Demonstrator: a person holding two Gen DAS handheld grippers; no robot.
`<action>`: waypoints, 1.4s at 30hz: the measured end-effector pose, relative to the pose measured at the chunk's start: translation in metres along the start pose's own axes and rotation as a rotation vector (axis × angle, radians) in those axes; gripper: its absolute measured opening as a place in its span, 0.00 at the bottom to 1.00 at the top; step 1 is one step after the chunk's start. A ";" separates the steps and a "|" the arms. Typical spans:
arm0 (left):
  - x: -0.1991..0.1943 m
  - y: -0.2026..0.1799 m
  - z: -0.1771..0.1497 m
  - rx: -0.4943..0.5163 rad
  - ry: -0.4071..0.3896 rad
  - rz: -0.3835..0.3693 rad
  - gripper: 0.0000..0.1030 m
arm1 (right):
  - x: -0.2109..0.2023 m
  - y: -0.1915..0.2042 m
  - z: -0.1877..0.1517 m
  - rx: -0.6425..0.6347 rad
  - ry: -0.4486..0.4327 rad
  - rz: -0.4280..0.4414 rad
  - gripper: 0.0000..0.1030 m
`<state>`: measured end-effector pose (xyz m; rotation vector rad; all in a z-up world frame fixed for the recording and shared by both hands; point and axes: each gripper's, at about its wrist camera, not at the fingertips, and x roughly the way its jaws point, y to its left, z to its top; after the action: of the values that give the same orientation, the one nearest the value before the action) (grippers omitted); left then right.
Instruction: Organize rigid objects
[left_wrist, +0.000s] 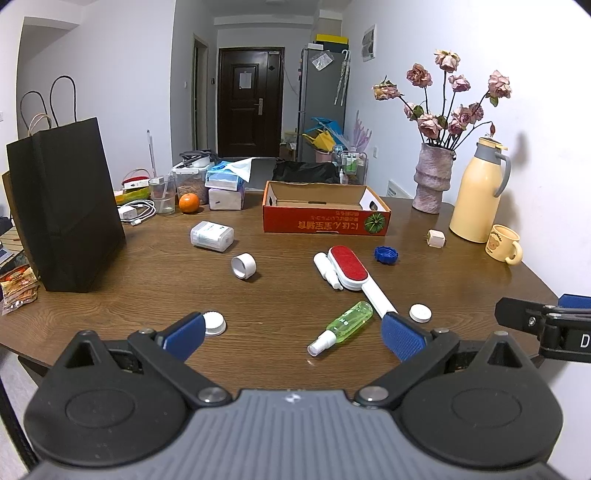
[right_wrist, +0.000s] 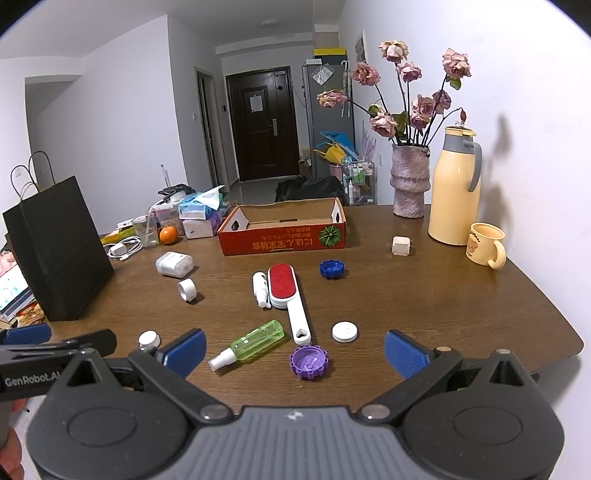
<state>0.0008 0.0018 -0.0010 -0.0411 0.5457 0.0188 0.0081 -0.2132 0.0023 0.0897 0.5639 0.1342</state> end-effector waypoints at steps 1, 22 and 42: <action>0.000 0.000 0.000 0.000 0.000 -0.001 1.00 | 0.000 0.000 0.000 -0.001 0.000 0.001 1.00; 0.001 0.002 0.000 0.000 0.000 0.005 1.00 | 0.000 0.003 -0.002 -0.007 -0.006 0.002 1.00; 0.002 0.007 0.000 0.003 -0.006 0.012 1.00 | 0.000 0.005 -0.002 -0.015 -0.011 0.010 1.00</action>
<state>0.0026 0.0085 -0.0023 -0.0346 0.5399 0.0293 0.0064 -0.2082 0.0015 0.0785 0.5517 0.1479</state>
